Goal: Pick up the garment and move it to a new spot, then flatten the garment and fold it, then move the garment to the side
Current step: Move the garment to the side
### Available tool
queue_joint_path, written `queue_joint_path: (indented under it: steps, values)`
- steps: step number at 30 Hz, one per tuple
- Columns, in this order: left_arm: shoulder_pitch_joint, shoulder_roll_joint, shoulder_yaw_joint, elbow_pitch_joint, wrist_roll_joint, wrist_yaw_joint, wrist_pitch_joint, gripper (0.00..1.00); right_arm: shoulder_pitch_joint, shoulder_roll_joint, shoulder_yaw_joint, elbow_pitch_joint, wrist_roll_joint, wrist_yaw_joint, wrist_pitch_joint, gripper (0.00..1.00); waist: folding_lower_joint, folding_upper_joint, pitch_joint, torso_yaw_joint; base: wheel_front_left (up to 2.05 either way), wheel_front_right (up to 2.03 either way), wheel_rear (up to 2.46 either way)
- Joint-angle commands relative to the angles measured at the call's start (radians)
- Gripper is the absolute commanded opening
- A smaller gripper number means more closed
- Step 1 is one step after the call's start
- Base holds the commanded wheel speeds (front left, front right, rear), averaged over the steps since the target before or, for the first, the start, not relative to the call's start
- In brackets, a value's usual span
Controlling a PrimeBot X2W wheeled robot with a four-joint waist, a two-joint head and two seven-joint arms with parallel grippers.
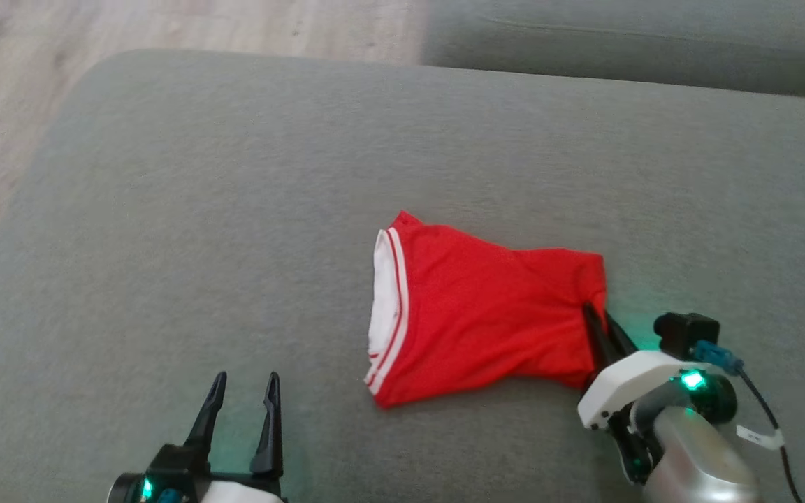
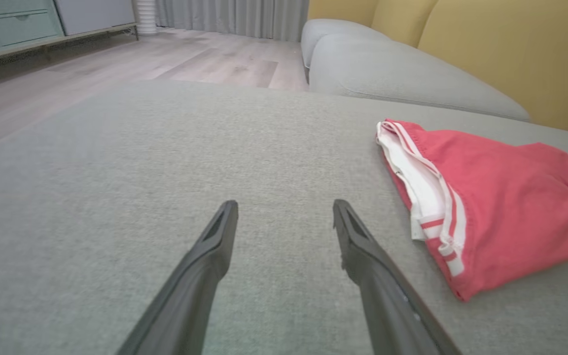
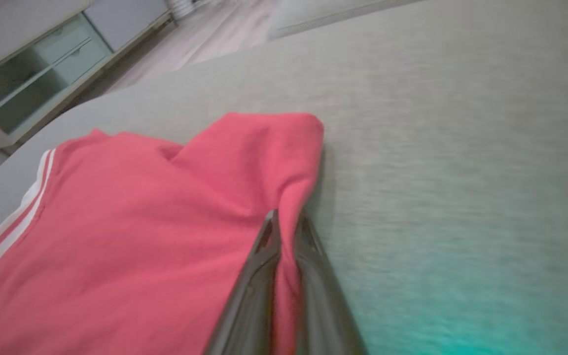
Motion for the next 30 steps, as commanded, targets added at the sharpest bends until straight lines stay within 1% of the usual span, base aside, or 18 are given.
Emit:
queue_joint_path:
  steps: [1,6,12,17,20,24,27,30]
  values:
    - [-0.037,0.000,0.030,-0.031,0.005,-0.003,-0.006,1.00,0.000,-0.008,0.002,-0.003,0.005,-0.001,-0.015,0.00,-0.0001,0.0000,-0.011,-0.054,0.00,0.00,0.00]
    - [-0.036,0.000,0.030,-0.033,-0.012,-0.006,-0.006,1.00,0.011,-0.008,-0.011,-0.016,0.003,-0.001,-0.026,0.00,-0.0001,0.0000,-0.040,-0.216,0.00,0.00,0.00]
    - [-0.056,0.000,0.012,-0.038,-0.032,0.002,-0.006,1.00,0.027,-0.008,-0.018,-0.041,-0.022,-0.001,-0.029,0.00,-0.0001,0.0000,-0.051,-0.410,0.00,0.00,0.00]
    - [-0.089,0.000,-0.008,-0.044,-0.038,0.005,-0.006,1.00,0.035,-0.008,-0.028,-0.081,-0.019,-0.001,-0.029,0.00,-0.0001,0.0000,-0.028,-0.530,0.00,0.00,0.00]
    - [-0.103,0.000,-0.020,-0.040,-0.041,0.006,-0.006,1.00,0.045,-0.008,-0.028,-0.102,-0.015,-0.001,-0.027,0.00,-0.0001,0.0000,-0.015,-0.579,0.00,0.00,0.00]
    - [-0.111,0.000,-0.033,-0.030,-0.041,0.006,-0.006,1.00,0.039,-0.009,-0.026,-0.130,-0.018,-0.001,-0.017,0.00,-0.0001,0.0000,-0.001,-0.618,0.00,0.00,0.00]
    - [-0.112,0.000,-0.041,-0.020,-0.043,0.007,-0.006,1.00,0.000,-0.025,-0.008,-0.158,-0.044,-0.001,0.000,0.00,-0.0001,0.0000,0.008,-0.626,0.00,0.00,0.00]
    - [-0.113,0.000,-0.047,-0.010,-0.037,0.006,-0.006,1.00,-0.069,-0.052,0.004,-0.185,-0.071,-0.001,0.026,0.00,-0.0001,0.0000,0.023,-0.615,0.00,0.00,0.00]
